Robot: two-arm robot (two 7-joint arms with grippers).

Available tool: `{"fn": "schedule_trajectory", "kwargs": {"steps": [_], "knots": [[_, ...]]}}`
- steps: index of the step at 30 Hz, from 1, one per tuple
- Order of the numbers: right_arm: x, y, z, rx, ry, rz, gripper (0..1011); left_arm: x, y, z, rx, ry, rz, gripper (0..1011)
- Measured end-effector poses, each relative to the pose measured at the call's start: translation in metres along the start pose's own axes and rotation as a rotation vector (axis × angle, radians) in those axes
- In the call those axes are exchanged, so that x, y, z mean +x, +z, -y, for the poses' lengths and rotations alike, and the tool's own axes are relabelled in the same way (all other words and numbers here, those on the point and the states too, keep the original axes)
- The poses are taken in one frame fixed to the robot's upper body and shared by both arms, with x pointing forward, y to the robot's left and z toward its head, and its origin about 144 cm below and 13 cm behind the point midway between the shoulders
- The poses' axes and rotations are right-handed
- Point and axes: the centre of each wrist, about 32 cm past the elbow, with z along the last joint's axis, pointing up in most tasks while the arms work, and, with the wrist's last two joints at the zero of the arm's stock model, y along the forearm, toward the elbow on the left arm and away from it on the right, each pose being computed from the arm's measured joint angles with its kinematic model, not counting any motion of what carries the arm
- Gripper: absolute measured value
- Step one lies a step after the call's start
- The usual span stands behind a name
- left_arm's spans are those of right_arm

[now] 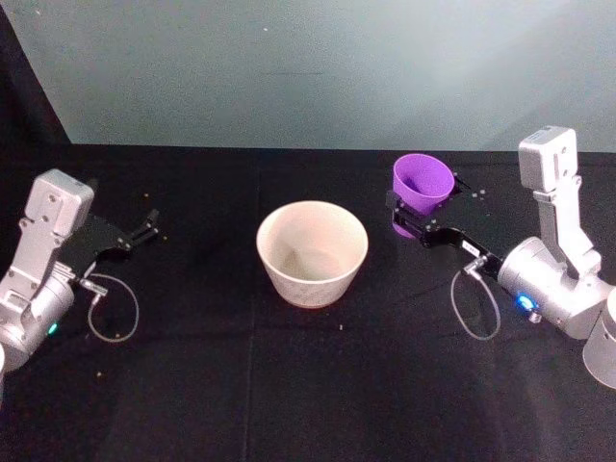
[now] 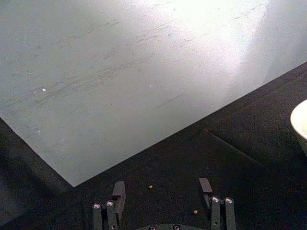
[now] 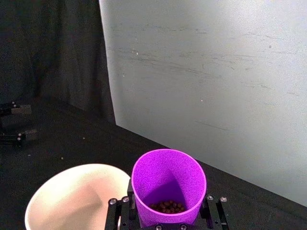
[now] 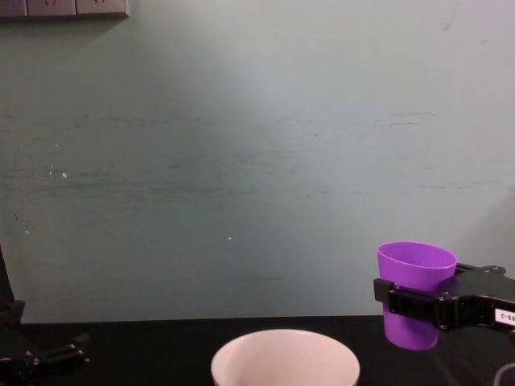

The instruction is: Pick up the cup and pour the mung beans from the cup into the bowl.

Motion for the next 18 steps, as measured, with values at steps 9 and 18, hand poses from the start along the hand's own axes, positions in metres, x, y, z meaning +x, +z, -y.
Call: {"fn": "schedule_trajectory", "kwargs": {"steps": [9, 18], "knots": [[0.0000, 0.0000, 0.0000, 0.000, 0.000, 0.000, 718, 0.0000, 0.0000, 0.0000, 0.000, 0.000, 0.000, 1000], [0.0000, 0.0000, 0.0000, 0.000, 0.000, 0.000, 718, 0.0000, 0.0000, 0.0000, 0.000, 0.000, 0.000, 1000]]}}
